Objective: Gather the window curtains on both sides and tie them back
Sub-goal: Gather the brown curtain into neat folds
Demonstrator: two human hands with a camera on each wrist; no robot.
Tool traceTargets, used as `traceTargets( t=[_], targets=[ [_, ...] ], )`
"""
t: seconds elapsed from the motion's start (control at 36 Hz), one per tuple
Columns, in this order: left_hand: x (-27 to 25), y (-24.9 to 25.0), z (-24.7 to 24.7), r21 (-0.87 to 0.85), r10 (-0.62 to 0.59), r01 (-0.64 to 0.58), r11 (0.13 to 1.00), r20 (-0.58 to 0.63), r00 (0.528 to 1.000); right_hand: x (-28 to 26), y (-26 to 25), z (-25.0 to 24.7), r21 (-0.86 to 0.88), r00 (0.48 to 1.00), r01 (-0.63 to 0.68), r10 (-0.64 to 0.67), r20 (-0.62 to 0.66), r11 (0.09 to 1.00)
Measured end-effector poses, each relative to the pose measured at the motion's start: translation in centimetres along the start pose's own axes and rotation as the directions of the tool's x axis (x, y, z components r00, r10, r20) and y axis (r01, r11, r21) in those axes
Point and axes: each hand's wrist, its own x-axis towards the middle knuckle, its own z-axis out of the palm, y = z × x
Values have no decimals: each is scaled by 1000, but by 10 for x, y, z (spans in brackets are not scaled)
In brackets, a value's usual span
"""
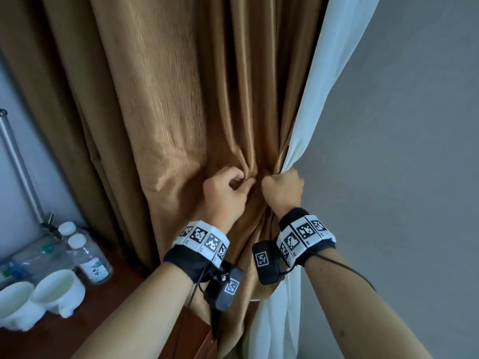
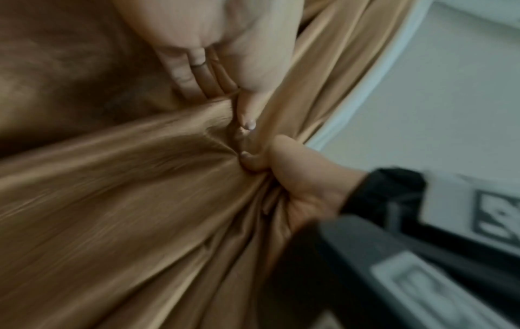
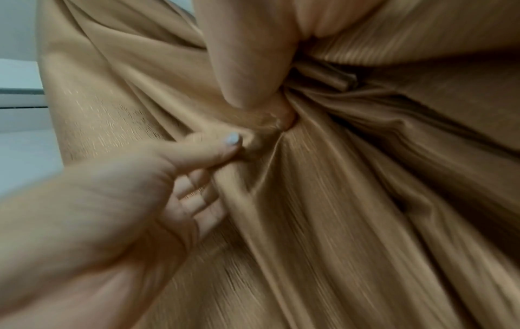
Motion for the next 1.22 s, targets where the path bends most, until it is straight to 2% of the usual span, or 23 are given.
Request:
traceTargets(
  t=[0.08, 0.17, 0.25, 0.31, 0.36, 0.39, 0.44, 0.47, 0.53, 0.61, 0.67, 0.69, 0.75, 0.81, 0.86, 0.92, 1.06, 1.11, 1.17, 1.22],
  targets=[
    [-9, 2, 2, -1, -12, 12, 1000, 81, 997, -7, -3, 2, 109, 997, 25, -33, 70, 994],
    [-19, 1, 2, -6, -23, 24, 1000, 163, 986, -12, 0, 1, 301, 977, -19, -46, 207, 953],
    [-30, 2, 1, -31, -56, 68, 997, 300, 952, -12, 6, 6, 366, 948, -35, -85, 306, 930],
    [-34, 4, -1, -58, -90, 118, 991, 350, 932, -10, 8, 10, 239, 965, 22, -83, 249, 971],
    [-35, 5, -3, -68, -98, 134, 989, 392, 915, -6, 9, 10, 79, 992, 73, -81, 99, 994],
    [-36, 5, -5, -59, -85, 121, 991, 425, 901, -2, 10, 10, 32, 996, 84, -85, 27, 996],
    [-34, 5, -9, -20, -52, 69, 997, 475, 879, 1, 12, 9, -4, 995, 90, -90, -36, 996],
    [-31, 5, -13, 0, -36, 41, 999, 467, 884, 3, 12, 9, -15, 996, 83, -84, -38, 996],
    [-21, 4, -25, 34, -8, -5, 999, 375, 927, 6, 10, 8, -22, 997, 58, -58, -42, 998],
    [0, 7, -51, 94, 61, -77, 993, 163, 985, 8, 5, 5, -10, 998, 7, -7, -67, 1000],
    [11, 11, -70, 153, 87, -83, 985, -14, 996, 8, 3, 4, -4, 997, -8, 8, -79, 1000],
    [16, 10, -79, 191, 83, -58, 980, -122, 989, 6, 3, 4, 4, 997, -12, 12, -79, 1000],
    [22, 8, -94, 239, 20, 65, 969, -335, 942, 3, 1, 5, 11, 997, -16, 17, -76, 1000],
    [26, 5, -103, 218, -124, 238, 946, -434, 892, -1, -1, 5, 18, 997, -18, 19, -70, 1000],
    [27, 2, -105, 162, -257, 356, 920, -435, 863, -3, -2, 5, 23, 998, -18, 19, -62, 1000],
    [26, 1, -101, 91, -336, 397, 913, -383, 860, -4, -3, 5, 35, 998, -16, 18, -56, 999],
    [23, 10, -79, 32, -288, 316, 948, -332, 898, -6, -2, 3, 61, 998, -33, 36, -45, 998],
    [23, 13, -66, -5, -296, 305, 952, -250, 922, -4, 1, 5, 58, 999, -21, 23, -32, 998],
    [24, 12, -53, -17, -344, 346, 938, -157, 926, -3, 3, 6, 50, 1000, -14, 15, -14, 999],
    [24, 13, -39, -57, -411, 408, 911, -84, 908, -5, 5, 7, 33, 1000, 2, -2, -15, 999]
  ],
)
